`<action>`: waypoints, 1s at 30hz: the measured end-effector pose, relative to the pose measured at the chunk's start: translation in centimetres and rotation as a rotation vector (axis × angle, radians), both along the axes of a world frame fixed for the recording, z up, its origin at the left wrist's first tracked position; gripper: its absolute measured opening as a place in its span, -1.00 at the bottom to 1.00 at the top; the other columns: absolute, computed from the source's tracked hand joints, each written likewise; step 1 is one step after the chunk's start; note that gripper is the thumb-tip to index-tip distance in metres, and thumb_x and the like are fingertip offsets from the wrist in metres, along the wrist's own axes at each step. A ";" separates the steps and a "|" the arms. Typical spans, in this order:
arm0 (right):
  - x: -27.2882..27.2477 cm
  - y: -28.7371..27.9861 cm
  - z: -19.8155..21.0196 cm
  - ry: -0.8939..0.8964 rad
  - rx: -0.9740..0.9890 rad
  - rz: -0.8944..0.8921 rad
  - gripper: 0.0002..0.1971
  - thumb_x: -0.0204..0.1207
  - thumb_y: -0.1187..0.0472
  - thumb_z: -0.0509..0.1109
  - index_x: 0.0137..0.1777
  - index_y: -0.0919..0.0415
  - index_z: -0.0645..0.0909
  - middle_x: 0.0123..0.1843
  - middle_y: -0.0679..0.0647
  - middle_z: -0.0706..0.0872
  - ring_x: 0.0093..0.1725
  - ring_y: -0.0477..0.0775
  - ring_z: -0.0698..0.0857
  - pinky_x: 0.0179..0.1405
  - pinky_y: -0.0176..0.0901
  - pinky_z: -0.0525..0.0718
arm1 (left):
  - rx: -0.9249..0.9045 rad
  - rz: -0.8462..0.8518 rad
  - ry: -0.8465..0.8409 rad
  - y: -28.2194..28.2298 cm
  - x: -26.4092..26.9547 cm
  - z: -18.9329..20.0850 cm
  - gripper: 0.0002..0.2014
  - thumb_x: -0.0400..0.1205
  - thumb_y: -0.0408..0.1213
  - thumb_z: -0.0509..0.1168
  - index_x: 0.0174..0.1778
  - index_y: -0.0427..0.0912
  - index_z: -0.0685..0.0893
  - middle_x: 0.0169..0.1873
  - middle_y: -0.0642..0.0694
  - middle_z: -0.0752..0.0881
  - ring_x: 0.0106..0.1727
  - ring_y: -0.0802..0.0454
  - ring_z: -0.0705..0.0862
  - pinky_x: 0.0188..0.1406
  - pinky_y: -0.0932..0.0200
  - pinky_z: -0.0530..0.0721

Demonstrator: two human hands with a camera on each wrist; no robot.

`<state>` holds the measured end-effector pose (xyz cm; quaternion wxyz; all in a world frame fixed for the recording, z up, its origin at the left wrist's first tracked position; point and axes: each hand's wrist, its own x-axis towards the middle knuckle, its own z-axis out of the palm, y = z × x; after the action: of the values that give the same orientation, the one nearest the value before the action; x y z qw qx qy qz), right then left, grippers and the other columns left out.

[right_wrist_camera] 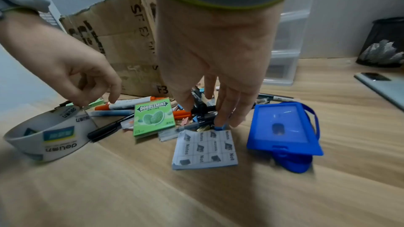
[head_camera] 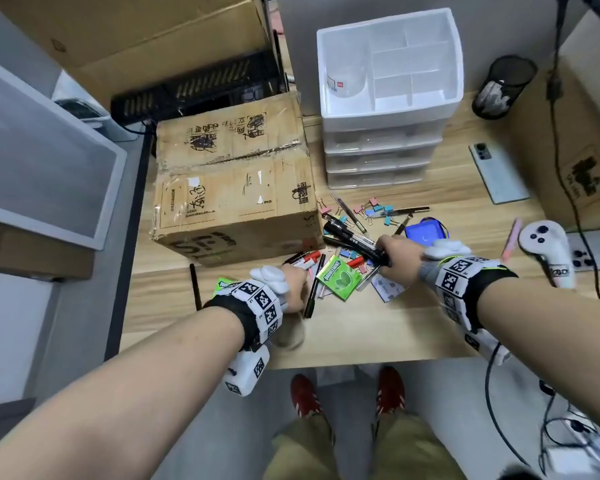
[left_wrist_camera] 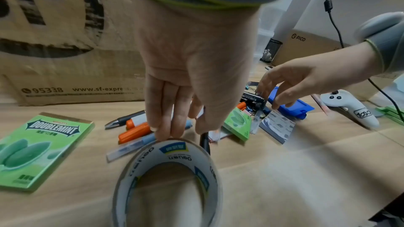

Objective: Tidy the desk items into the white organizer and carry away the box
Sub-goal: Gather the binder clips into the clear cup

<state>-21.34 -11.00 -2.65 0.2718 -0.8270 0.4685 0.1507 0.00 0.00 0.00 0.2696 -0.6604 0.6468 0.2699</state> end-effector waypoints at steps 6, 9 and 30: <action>1.0 -0.3 -0.1 0.044 -0.029 -0.059 -0.67 0.55 0.15 0.36 0.26 0.24 0.48 0.17 0.22 0.61 0.03 0.22 0.67 -0.14 -0.06 0.61 | 0.078 -0.034 -0.071 -0.7 -0.2 -0.8 -0.94 0.59 -0.25 0.30 -0.11 -0.08 0.53 -0.20 -0.07 0.59 -0.22 -0.02 0.55 -0.28 0.23 0.44; 0.7 -1.0 0.0 0.024 0.003 -0.088 -0.66 0.53 0.12 0.37 0.24 0.24 0.47 0.16 0.21 0.60 0.00 0.22 0.66 -0.12 -0.01 0.65 | 0.073 -0.057 -0.059 -1.3 -0.5 -0.9 -0.91 0.60 -0.23 0.27 -0.20 -0.09 0.51 -0.28 -0.06 0.57 -0.31 -0.01 0.52 -0.44 0.27 0.36; 1.8 -7.5 10.5 -0.283 -0.208 -0.006 -0.81 0.44 0.06 0.35 0.04 -0.04 0.63 -0.15 -0.06 0.75 -0.09 0.09 0.75 -0.17 -0.18 0.61 | -0.045 -0.058 0.072 -9.1 -6.6 5.2 -0.84 0.66 -0.17 0.29 -0.16 -0.11 0.48 -0.21 -0.05 0.54 -0.22 0.00 0.51 -0.32 0.22 0.43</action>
<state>-19.53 -18.51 7.85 0.2487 -0.8621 0.4411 -0.0173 -6.64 -9.11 5.24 0.2391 -0.6371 0.6809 0.2707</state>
